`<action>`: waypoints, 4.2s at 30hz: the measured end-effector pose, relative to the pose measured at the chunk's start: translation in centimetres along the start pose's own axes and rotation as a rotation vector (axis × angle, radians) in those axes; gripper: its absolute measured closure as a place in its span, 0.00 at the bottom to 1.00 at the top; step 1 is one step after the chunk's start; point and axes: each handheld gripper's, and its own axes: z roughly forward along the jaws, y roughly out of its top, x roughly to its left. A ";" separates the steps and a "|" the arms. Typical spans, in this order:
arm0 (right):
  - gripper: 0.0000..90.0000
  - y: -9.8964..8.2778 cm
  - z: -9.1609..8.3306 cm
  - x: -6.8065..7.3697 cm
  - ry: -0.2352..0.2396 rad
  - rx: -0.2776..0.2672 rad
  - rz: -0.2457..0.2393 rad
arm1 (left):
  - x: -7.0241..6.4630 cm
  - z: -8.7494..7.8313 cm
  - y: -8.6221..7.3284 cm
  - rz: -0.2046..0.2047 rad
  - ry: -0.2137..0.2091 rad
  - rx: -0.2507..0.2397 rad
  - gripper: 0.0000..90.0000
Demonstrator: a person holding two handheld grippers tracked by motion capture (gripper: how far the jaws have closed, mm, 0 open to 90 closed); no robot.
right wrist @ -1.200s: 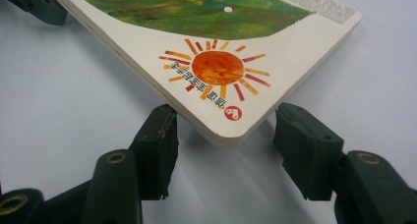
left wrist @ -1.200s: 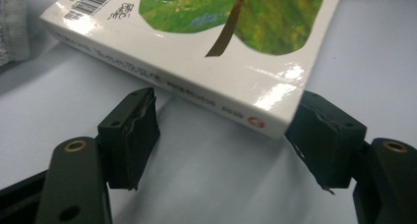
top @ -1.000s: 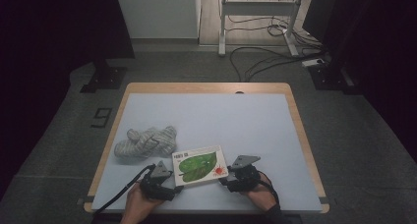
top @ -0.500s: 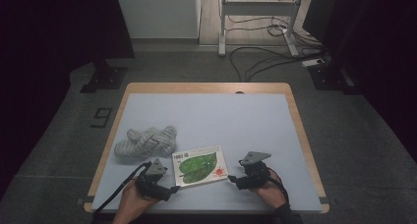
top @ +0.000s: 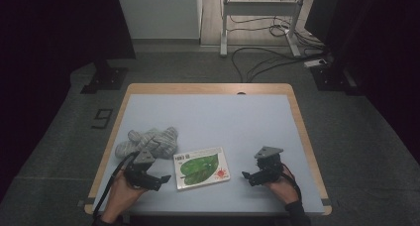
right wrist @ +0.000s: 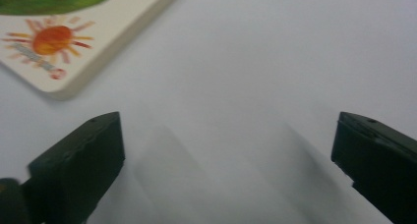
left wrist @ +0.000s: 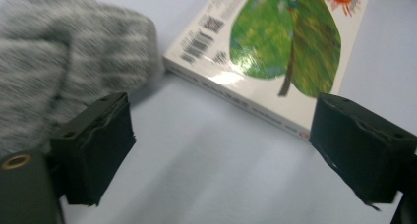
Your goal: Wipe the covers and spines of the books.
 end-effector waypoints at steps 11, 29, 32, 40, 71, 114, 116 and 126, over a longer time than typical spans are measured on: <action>0.00 -1.0 0.7 -0.8 0.007 -0.026 0.033 | 2.9 -1.3 2.7 -0.008 0.048 -0.012 0.00; 0.00 -1.1 0.7 -0.8 0.009 -0.031 0.034 | 9.3 1.4 3.3 -0.119 0.146 0.041 0.10; 0.00 -1.1 0.7 -0.8 0.008 -0.032 0.034 | 9.7 2.3 3.1 -0.119 0.152 0.059 0.14; 0.00 -1.1 0.7 -0.8 0.007 -0.033 0.033 | 10.4 4.8 2.2 -0.115 0.147 0.126 0.22; 0.00 -1.1 0.7 -0.7 0.003 -0.036 0.030 | 9.9 0.7 2.4 -0.150 0.066 0.001 0.72; 0.00 -1.2 0.6 -0.6 0.001 -0.039 0.026 | 1.1 3.5 6.1 0.015 -0.048 0.022 0.71; 0.00 -1.2 0.6 -0.6 0.001 -0.039 0.026 | 1.1 4.1 5.9 0.012 -0.053 0.033 0.71; 0.00 -1.2 0.6 -0.6 0.000 -0.039 0.027 | 1.6 6.2 4.1 -0.016 -0.066 0.063 0.71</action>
